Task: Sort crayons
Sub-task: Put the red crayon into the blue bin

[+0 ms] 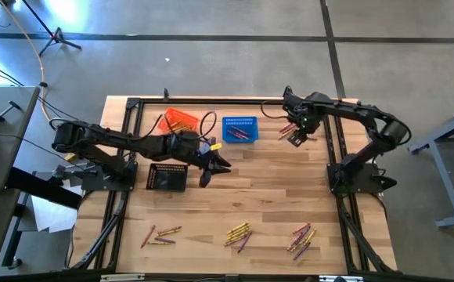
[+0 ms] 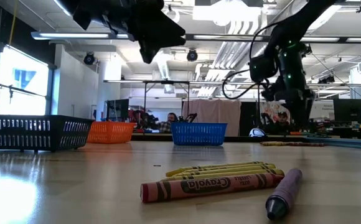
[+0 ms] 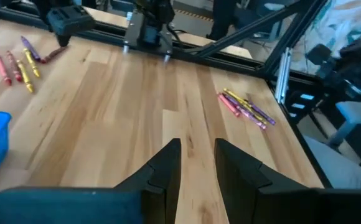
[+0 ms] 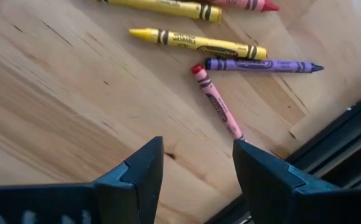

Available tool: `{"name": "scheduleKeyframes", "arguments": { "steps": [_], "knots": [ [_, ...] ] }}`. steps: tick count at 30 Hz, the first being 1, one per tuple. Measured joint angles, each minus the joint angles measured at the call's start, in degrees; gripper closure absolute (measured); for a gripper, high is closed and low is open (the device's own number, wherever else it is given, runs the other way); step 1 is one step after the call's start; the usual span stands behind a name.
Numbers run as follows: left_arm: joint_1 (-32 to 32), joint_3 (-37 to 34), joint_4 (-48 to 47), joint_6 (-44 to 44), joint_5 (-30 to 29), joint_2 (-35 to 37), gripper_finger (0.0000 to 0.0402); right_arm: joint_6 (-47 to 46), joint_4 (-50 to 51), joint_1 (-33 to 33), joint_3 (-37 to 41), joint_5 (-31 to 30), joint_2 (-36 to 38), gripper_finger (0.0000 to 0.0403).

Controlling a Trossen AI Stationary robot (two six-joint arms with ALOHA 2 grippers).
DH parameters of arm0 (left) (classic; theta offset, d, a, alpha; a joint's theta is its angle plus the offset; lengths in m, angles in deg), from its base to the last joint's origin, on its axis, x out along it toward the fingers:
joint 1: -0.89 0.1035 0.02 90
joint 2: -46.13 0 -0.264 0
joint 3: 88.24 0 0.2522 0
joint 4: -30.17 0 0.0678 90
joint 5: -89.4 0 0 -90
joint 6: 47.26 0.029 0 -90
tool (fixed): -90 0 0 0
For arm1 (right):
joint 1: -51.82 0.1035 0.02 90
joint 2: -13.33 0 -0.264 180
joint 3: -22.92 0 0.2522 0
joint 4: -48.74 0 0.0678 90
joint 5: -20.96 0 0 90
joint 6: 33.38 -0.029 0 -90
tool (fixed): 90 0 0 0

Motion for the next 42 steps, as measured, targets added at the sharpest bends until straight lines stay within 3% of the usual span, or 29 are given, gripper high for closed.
{"name": "scheduleKeyframes", "arguments": {
  "steps": [8,29,42],
  "knots": [
    [-1.78,0.00,0.16,0.35,-2.36,0.00,0.0316,3.50,-0.27,-4.88,0.00,1.41,-2.91,0.0222],
    [-1.82,0.00,1.36,1.29,-5.85,-0.02,0.0316,7.79,-6.49,-9.48,-0.02,3.98,-11.33,0.0224],
    [-1.82,0.00,1.47,1.26,-6.51,-0.02,0.0316,8.19,-6.35,-9.43,-0.02,5.35,-11.35,0.0334]
  ]
}}
